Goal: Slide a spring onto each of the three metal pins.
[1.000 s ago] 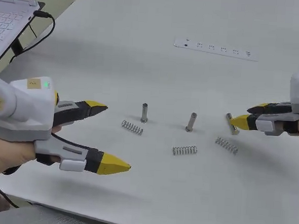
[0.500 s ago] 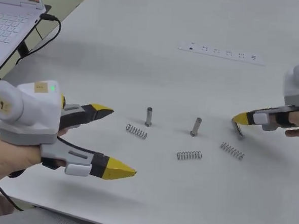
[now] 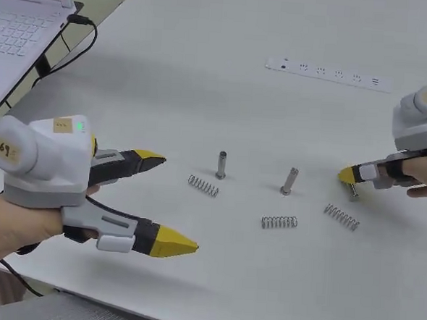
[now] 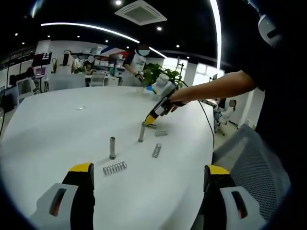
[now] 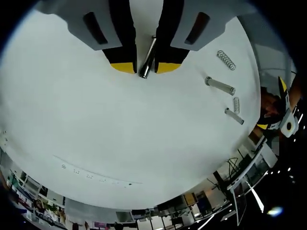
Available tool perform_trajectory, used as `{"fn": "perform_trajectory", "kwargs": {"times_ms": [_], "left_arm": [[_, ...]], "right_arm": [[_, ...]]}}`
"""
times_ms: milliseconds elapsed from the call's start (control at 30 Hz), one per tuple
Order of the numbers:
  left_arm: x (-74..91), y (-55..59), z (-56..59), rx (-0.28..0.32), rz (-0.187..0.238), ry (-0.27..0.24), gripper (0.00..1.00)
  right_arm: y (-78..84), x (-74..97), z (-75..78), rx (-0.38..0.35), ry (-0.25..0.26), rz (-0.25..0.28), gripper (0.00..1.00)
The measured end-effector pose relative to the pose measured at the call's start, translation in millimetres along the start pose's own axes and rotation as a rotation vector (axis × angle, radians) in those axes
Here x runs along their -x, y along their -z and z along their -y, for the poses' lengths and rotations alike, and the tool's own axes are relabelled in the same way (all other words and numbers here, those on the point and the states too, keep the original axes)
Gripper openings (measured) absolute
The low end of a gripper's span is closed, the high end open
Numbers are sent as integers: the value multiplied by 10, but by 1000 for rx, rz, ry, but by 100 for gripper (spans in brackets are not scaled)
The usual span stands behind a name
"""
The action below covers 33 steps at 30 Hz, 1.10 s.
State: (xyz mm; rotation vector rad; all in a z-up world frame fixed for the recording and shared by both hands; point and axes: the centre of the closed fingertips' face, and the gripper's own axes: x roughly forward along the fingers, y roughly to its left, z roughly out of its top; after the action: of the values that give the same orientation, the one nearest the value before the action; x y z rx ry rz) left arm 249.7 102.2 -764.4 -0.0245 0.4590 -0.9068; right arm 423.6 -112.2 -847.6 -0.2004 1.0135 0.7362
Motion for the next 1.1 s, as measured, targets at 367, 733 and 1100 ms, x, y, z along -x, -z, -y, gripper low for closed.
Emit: {"fn": "perform_trajectory", "kwargs": {"times_ms": [367,733,1100], "left_arm": [[-14,0,2,0,1,1,92],[-20,11,30,0,-1,1,91],[-39,-26,81,-11,-2,6,90]], "right_arm": [[8,-1,-5,-8,34,-19,6],[62,30,-107,24,11,0,5],[46,156,-209,47,-12,43,5]]}}
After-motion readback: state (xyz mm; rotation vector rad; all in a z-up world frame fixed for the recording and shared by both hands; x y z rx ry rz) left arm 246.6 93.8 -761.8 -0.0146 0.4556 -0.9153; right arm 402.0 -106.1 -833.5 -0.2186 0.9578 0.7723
